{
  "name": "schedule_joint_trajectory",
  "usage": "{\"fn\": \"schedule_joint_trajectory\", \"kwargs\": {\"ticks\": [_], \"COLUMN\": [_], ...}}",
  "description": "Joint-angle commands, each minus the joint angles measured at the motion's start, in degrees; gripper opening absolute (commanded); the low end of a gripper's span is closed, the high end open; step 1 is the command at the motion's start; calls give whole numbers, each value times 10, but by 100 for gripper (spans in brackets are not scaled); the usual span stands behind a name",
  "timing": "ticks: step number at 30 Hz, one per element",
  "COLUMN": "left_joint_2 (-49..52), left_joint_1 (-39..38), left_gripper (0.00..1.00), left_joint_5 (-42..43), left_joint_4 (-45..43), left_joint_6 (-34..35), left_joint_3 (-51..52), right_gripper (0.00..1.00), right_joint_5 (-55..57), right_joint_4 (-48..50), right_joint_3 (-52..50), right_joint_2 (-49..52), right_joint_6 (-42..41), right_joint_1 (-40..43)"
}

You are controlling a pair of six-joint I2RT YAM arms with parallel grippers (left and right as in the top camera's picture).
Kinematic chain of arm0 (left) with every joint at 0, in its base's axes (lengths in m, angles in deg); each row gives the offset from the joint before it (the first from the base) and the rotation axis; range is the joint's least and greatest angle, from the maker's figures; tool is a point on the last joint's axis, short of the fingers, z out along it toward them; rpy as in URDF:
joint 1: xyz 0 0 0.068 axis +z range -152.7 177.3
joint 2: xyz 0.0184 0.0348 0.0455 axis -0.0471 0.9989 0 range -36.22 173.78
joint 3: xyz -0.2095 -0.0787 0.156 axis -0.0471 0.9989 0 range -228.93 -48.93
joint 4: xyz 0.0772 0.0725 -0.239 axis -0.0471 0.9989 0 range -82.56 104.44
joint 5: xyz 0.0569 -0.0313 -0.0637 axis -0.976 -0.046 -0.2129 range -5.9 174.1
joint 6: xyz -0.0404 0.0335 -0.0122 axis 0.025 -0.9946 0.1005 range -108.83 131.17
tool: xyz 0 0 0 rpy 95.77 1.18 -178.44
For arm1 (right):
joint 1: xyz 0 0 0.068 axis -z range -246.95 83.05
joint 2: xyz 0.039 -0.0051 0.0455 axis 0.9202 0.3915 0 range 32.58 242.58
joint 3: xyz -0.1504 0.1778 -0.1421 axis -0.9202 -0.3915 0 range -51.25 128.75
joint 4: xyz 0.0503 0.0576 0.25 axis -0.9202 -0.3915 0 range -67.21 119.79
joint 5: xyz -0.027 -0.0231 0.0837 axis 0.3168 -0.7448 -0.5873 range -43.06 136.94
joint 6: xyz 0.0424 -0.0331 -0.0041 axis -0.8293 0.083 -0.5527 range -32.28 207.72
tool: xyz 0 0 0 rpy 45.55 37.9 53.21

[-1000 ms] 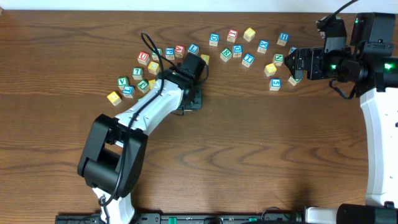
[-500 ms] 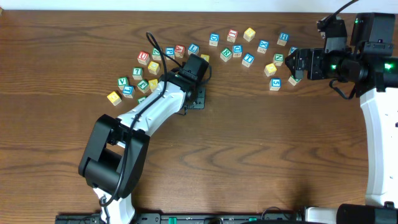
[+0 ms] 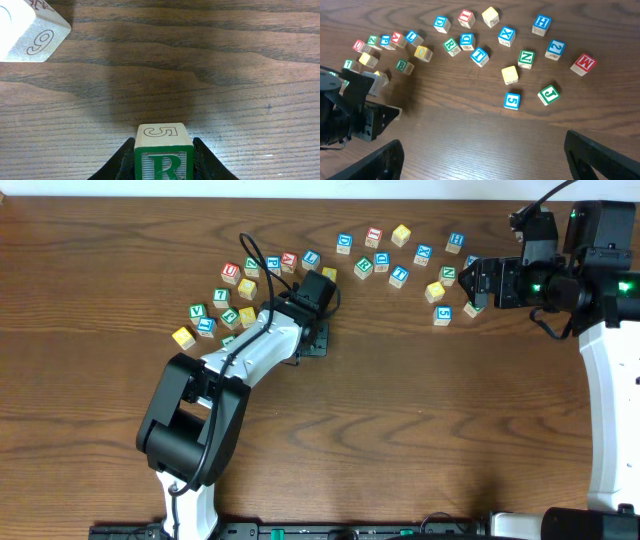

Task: Spell out ROBOT
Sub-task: 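Lower the green R block onto the open table area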

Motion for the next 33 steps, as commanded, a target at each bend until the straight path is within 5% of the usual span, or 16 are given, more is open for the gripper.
{"fn": "schedule_joint_trajectory", "kwargs": {"ticks": [1,5,13,33], "left_joint_2": [10,10,10,-29], "left_joint_1": [3,3,3,3], "left_gripper": [29,30,48,48], "left_joint_5": [-4,-4,-4,2], "left_joint_4": [2,2,2,15], "left_joint_6": [-5,-5,-1,38], "left_joint_3": [3,3,3,3], "right_gripper": [97,97,97,98], "right_joint_5": [1,1,1,9], "right_joint_4": [-2,-2,-2,-2], "right_joint_3": [-1,-1,-1,-1], "right_joint_2": [1,1,1,1], "right_joint_6": [7,7,7,8], "right_joint_1": [-2,-2,-2,-2]}}
